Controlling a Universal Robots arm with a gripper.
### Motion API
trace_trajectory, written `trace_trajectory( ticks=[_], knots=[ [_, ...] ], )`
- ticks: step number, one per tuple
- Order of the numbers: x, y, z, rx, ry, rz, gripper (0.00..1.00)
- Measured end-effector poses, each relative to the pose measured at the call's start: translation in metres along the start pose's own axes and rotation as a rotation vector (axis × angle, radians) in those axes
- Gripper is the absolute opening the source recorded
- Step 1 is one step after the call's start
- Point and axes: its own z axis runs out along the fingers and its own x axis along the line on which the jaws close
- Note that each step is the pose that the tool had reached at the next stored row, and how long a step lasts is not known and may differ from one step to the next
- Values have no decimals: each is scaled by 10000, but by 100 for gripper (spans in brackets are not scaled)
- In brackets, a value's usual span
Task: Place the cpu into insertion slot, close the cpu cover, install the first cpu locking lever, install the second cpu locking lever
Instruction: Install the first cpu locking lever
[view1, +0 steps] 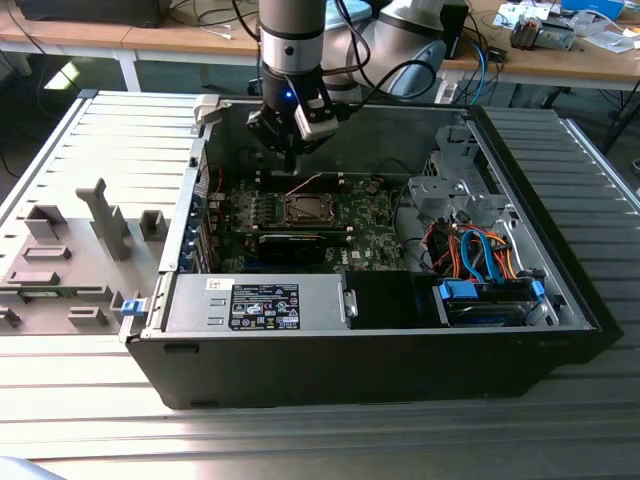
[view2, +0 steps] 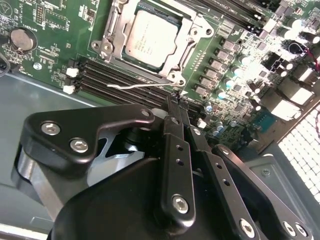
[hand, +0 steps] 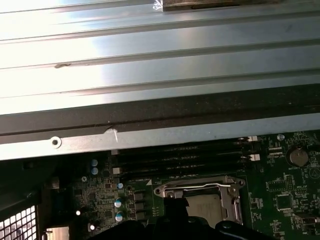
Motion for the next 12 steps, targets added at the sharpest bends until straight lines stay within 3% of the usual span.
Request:
trace_trajectory(
  ticks=[12],
  knots=[
    [-60,5,8,0,0,1,11]
  ],
)
